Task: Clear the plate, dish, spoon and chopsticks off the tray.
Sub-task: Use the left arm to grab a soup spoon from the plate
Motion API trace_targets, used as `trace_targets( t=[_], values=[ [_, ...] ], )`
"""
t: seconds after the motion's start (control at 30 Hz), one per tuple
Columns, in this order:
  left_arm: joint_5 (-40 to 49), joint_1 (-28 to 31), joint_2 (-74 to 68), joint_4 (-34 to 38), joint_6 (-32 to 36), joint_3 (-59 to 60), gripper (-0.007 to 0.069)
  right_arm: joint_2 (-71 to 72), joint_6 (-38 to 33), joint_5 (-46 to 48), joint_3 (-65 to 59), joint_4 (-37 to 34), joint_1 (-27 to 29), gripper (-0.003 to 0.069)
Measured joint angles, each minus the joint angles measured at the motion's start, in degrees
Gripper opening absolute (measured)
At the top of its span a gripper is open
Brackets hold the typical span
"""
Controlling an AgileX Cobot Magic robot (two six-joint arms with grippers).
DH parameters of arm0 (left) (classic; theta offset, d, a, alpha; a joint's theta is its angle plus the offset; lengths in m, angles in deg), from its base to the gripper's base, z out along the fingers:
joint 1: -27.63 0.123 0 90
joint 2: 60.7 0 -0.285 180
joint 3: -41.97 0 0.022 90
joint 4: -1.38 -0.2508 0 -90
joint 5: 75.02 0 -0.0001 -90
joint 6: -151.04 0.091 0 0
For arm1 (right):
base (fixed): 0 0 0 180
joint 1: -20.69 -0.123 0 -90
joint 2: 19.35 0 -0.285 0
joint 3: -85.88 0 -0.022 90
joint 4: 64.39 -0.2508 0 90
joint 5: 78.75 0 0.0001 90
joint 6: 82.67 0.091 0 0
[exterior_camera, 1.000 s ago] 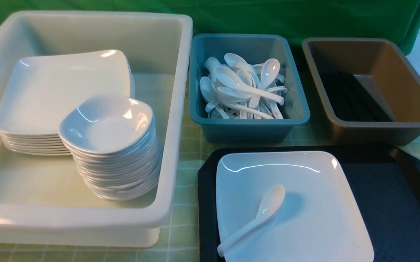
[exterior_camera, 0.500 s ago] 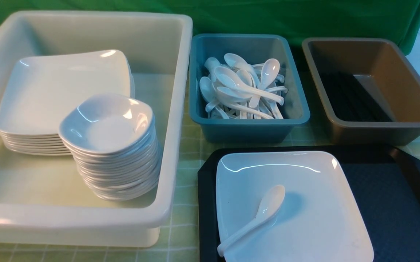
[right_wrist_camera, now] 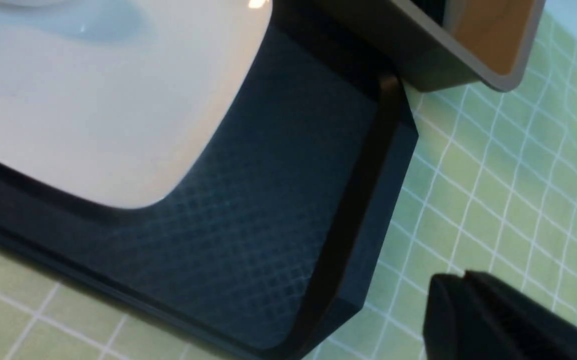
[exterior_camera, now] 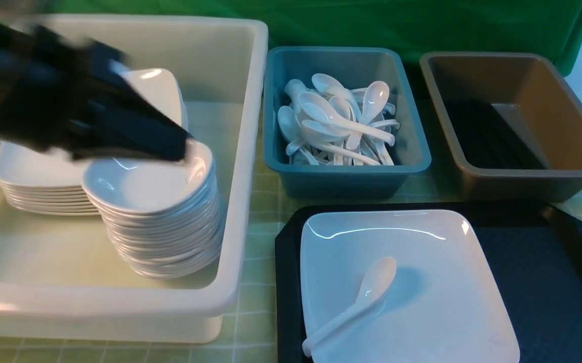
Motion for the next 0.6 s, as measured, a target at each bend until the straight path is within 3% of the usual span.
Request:
trace_targets(
  t=[0.03,0.07,0.27,0.4,0.6],
  values=[
    [-0.3,-9.4,-4.5,-4.4,-3.3,-0.2,-0.0016,0.6,0.0,0.0,-0.1,0.1,0.0,0.0007],
    [-1.2,-14.7,-7.1,-8.3,-6.6,-0.3,-0.0012,0.9,0.0,0.0,-0.1,0.2,0.0,0.0007],
    [-4.3,-30.1,-20.1,-25.5,-20.0,-3.4,0.0055,1.6,0.0,-0.1,-0.1,0.5,0.0,0.0007],
    [-4.0,-36.3,-29.9,-33.2,-22.4,-9.9,0.0171,1.6,0.0,-0.3,-0.1,0.6,0.0,0.0006],
    [-4.2,-39.2,-39.1,-36.1,-20.4,-19.3,0.0329,1.6,0.0,-0.6,-0.2,0.7,0.0,0.0003]
  ],
)
